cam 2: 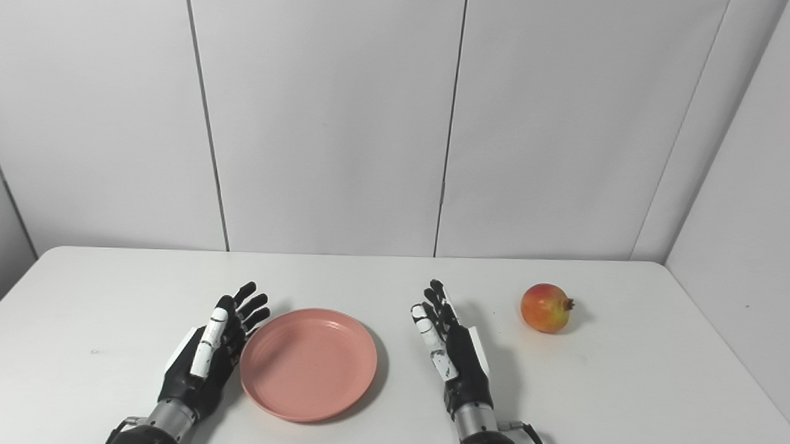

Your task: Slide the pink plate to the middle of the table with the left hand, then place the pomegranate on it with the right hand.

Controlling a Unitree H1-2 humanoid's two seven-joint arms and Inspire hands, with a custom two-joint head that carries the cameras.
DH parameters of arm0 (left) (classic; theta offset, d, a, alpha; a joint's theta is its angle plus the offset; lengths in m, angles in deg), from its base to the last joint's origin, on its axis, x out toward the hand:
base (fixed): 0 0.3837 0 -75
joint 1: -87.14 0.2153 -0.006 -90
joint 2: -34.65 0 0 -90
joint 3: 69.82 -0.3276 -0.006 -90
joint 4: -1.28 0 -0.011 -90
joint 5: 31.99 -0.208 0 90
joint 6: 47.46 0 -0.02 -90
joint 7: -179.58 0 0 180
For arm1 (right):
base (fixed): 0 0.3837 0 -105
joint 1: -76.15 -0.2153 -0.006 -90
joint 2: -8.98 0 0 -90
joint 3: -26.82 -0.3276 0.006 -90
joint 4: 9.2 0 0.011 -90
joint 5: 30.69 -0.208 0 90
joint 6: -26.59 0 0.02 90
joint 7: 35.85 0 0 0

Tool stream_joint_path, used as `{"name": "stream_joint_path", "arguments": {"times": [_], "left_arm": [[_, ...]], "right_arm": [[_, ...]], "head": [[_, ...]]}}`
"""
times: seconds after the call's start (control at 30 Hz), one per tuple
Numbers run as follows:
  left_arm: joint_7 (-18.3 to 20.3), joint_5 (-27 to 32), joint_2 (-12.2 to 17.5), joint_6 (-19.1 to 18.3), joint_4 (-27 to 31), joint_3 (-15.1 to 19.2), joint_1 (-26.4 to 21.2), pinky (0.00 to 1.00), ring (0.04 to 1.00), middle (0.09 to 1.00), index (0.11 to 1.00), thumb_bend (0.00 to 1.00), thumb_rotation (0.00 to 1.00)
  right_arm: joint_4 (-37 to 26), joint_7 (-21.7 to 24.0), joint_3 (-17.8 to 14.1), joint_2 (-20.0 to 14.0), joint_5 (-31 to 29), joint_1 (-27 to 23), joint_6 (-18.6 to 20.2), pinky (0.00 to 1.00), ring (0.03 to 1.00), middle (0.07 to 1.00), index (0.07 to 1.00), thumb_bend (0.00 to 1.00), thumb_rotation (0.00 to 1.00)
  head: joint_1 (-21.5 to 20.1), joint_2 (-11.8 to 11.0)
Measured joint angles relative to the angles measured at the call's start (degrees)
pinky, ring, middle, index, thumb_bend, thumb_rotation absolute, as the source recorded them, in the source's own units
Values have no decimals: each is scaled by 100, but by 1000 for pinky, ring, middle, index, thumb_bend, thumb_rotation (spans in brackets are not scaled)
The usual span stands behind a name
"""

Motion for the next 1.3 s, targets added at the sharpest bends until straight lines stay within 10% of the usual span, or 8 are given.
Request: {"name": "stream_joint_path", "arguments": {"times": [0.67, 1.3], "left_arm": [[187, -21, 3, -131, 86, -124, 44, 942, 966, 968, 967, 523, 1000], [-239, -530, -69, 272, -146, -123, -54, 926, 950, 965, 954, 531, 1000]], "right_arm": [[1, -27, -14, -62, 48, -7, -1, 947, 945, 955, 979, 613, 823], [-366, -959, -192, -707, 1164, -264, -248, 859, 905, 920, 948, 631, 683]], "head": [[9, -9], [53, 35]]}}
